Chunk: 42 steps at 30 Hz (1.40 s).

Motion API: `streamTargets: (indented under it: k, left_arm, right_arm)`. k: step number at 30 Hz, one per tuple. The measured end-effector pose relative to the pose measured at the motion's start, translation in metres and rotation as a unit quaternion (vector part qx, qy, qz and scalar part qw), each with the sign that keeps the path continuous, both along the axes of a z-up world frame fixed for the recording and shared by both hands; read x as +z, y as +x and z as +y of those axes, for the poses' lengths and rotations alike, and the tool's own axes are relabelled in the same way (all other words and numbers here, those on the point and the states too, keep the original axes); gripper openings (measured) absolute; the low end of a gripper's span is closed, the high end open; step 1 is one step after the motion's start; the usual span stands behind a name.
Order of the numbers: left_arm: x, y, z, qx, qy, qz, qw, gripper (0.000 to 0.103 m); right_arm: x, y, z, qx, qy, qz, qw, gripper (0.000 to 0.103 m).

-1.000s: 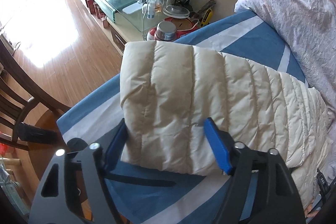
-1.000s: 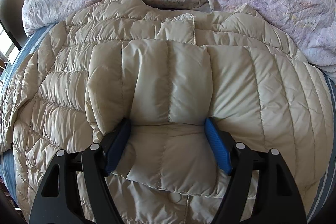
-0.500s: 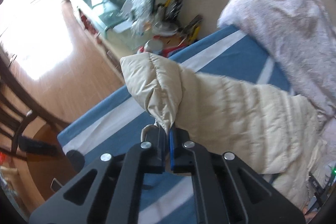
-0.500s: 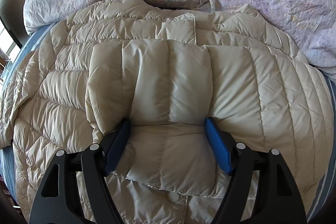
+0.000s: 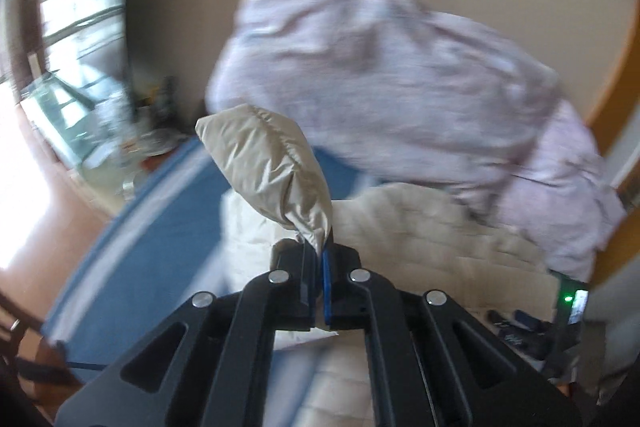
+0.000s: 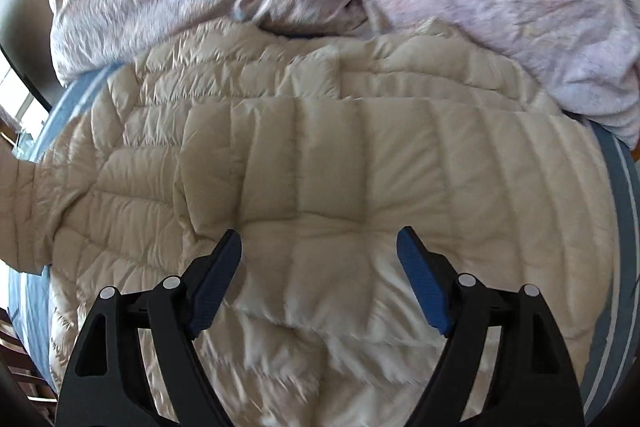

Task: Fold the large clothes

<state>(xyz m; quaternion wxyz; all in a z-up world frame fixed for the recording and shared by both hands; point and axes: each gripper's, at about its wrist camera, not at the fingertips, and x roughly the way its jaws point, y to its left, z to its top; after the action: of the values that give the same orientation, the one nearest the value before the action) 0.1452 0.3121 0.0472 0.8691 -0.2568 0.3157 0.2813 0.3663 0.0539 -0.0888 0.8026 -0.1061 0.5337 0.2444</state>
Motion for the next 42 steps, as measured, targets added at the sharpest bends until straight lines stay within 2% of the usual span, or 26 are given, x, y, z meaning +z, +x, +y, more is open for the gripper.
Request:
streamTargets:
  k: [6, 12, 20, 22, 24, 26, 28, 31, 36, 39, 42]
  left_arm:
    - [-0.002, 0.071, -0.073, -0.1, -0.013, -0.01, 0.9948, 0.002]
    - [-0.026, 0.13, -0.141, -0.185, -0.043, -0.005, 0.9818, 0.002]
    - [-0.063, 0.18, -0.2, -0.239, -0.071, 0.036, 0.9677, 0.004]
    - [-0.068, 0.18, -0.205, -0.243, -0.08, 0.043, 0.9657, 0.007]
    - [-0.071, 0.18, -0.208, -0.248, -0.088, 0.045, 0.9638, 0.018]
    - [-0.069, 0.173, -0.206, -0.248, -0.088, 0.04, 0.9639, 0.046]
    - [-0.065, 0.165, -0.2, -0.242, -0.076, 0.034, 0.9667, 0.053]
    - [-0.063, 0.153, -0.182, -0.224, -0.056, 0.043, 0.9721, 0.054]
    - [-0.074, 0.141, -0.149, -0.177, -0.031, 0.077, 0.9807, 0.054]
    - [-0.084, 0.133, -0.133, -0.158, -0.033, 0.093, 0.9824, 0.054]
    - [-0.094, 0.127, -0.123, -0.149, -0.032, 0.109, 0.9824, 0.054]
  right_arm:
    - [0.01, -0.004, -0.055, -0.038, 0.009, -0.007, 0.999, 0.084]
    - [0.006, -0.007, -0.111, -0.076, -0.001, -0.006, 0.997, 0.084]
    - [0.008, -0.009, -0.151, -0.104, -0.007, -0.014, 0.994, 0.084]
    - [0.008, -0.01, -0.156, -0.106, -0.002, -0.014, 0.994, 0.084]
    - [0.01, -0.009, -0.156, -0.105, 0.005, -0.015, 0.994, 0.084]
    - [0.013, -0.009, -0.154, -0.101, 0.014, -0.016, 0.995, 0.084]
    - [0.017, -0.008, -0.147, -0.093, 0.025, -0.017, 0.995, 0.083]
    - [0.026, -0.008, -0.129, -0.073, 0.046, -0.023, 0.996, 0.078]
    - [0.032, -0.008, -0.1, -0.041, 0.074, -0.021, 0.996, 0.05]
    - [0.026, -0.003, -0.082, -0.03, 0.083, -0.007, 0.996, 0.039]
    - [0.021, 0.001, -0.068, -0.023, 0.082, -0.003, 0.996, 0.033]
